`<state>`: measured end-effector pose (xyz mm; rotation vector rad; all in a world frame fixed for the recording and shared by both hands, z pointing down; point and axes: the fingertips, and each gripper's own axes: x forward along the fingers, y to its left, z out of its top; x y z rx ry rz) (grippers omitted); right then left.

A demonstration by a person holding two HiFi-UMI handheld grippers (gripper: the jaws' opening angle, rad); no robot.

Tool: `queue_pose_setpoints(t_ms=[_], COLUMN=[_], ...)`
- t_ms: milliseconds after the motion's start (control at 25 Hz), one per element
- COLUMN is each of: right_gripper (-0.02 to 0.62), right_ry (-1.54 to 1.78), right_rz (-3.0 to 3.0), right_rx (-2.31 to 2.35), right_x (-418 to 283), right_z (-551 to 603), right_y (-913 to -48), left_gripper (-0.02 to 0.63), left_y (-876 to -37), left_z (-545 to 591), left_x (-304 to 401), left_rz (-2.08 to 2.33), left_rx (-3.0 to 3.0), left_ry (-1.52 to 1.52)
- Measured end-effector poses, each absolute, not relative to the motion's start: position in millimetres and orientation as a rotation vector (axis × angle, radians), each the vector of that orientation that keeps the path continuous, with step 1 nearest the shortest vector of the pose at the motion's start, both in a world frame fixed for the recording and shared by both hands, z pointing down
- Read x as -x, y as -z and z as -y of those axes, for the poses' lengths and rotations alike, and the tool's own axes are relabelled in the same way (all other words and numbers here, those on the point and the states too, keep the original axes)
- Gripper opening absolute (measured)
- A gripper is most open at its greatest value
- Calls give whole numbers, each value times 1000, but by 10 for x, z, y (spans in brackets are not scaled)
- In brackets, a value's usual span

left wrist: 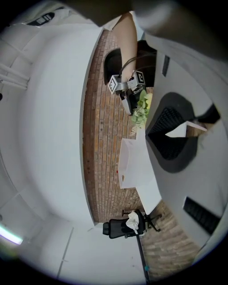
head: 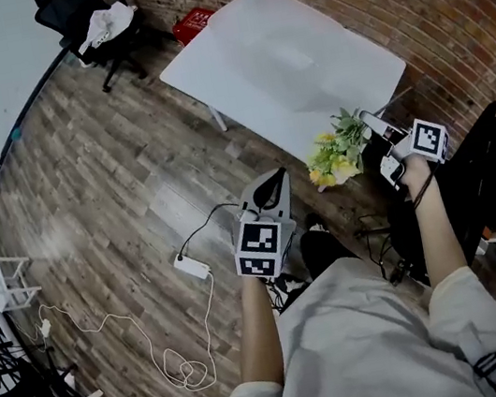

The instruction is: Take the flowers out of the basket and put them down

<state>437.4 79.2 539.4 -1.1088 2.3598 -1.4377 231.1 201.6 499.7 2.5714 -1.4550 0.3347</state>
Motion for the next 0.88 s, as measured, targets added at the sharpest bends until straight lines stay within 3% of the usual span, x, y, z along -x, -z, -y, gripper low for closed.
queue_pose_setpoints(t_ms=[360,720,880], right_gripper=[65,83,251], right_ry=[1819,1777,1723], right_rz=[-2180,-2291,-2348], right_rx=[1145,1425,1492], right_x=[-4484,-4585,-4493], right_z=[-38,618,668], right_y=[-6548,-6947,-6910], left_gripper=[18,18,18], left_y=[-5113,-5161,-5152], left_z=[-1265,-660,-684], left_x=[-2700,-2970,-2946], left_rz=[1441,1516,1539], left_rx=[-2511,-2446,-2428], left_ry=[-416,-452,-438])
